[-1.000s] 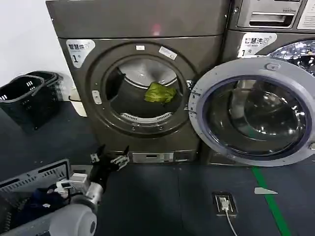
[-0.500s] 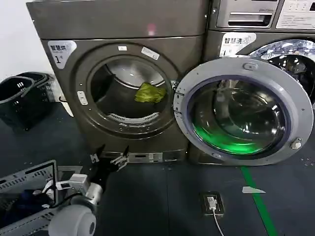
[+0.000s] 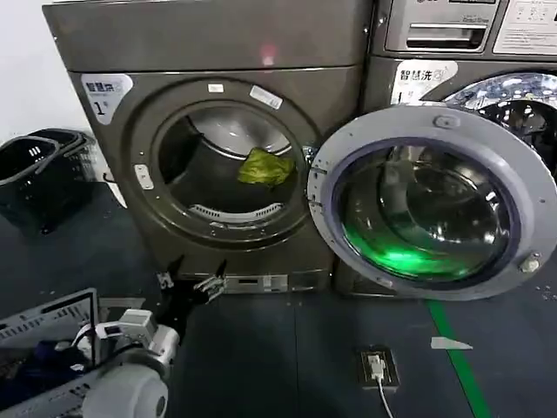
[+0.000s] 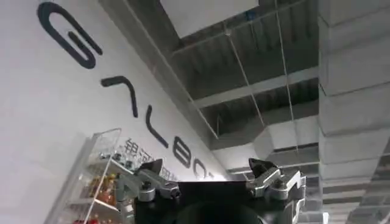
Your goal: Grasp the clothes from the dryer.
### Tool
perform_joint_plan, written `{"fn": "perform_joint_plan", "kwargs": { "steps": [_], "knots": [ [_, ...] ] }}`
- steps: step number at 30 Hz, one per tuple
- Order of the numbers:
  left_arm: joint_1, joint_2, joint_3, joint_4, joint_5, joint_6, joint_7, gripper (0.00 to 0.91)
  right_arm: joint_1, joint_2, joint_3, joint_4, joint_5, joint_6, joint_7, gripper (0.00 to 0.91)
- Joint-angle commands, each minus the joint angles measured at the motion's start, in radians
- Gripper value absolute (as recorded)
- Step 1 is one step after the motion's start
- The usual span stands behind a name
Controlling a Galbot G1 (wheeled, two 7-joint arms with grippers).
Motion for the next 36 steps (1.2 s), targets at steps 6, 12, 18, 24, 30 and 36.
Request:
{"fn": "perform_joint_plan", "kwargs": {
  "steps": [6,12,18,24,30,36],
  "knots": [
    [-0.008,0.001,0.003,0.008,-0.003,-0.001,0.003,0.907,-0.002,0.001,0.007,-0.004,0.001,0.01,-0.005,0.907],
    [0.0,0.006,0.002,0.0,-0.001,-0.001,0.003,0.907,0.002,0.001,0.001,-0.007,0.001,0.025,-0.007,0.907],
    [0.01,0.009,0.001,-0.009,0.001,0.0,0.003,0.907,0.002,0.001,0.001,-0.009,0.0,0.024,-0.006,0.907],
    [0.018,0.011,0.001,-0.019,0.0,0.0,0.003,0.907,-0.003,0.0,0.007,-0.012,0.001,0.023,0.01,0.907],
    [0.015,0.014,0.001,-0.02,-0.002,0.001,0.004,0.907,-0.011,-0.001,0.026,-0.028,0.001,0.022,0.013,0.907],
    [0.008,0.015,0.002,-0.013,-0.005,0.0,0.006,0.907,-0.019,-0.002,0.051,-0.042,0.002,0.021,0.012,0.907]
  ]
}}
